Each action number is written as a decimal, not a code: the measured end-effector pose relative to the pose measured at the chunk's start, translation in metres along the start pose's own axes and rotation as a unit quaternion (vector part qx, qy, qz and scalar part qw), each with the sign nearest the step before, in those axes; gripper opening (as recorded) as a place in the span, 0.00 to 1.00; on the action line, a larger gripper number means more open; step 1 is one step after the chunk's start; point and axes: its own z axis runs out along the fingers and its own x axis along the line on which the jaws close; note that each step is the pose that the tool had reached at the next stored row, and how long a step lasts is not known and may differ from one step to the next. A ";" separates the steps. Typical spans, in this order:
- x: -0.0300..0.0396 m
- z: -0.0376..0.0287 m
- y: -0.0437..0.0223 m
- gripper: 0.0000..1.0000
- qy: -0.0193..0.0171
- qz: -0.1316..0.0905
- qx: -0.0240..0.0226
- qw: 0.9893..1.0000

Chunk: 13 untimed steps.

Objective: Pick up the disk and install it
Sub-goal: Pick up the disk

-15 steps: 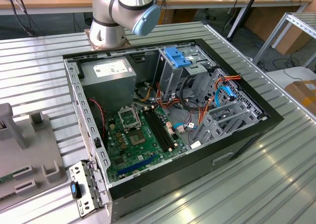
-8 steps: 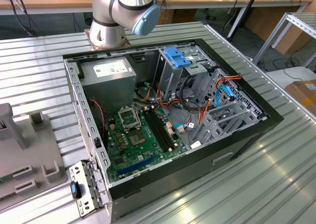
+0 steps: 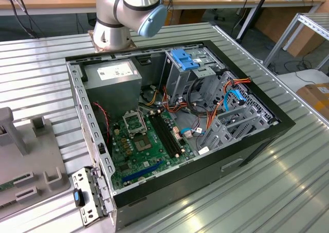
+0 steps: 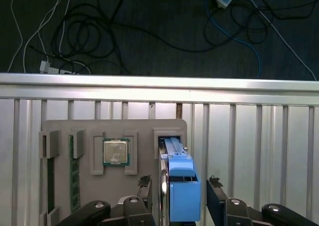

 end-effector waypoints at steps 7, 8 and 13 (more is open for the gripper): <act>0.0000 0.0000 0.0000 0.56 0.000 0.000 0.000 1.000; 0.0000 0.0000 0.0000 0.56 0.000 0.000 0.000 1.000; 0.0000 0.0000 0.0000 0.41 -0.001 0.000 0.000 1.000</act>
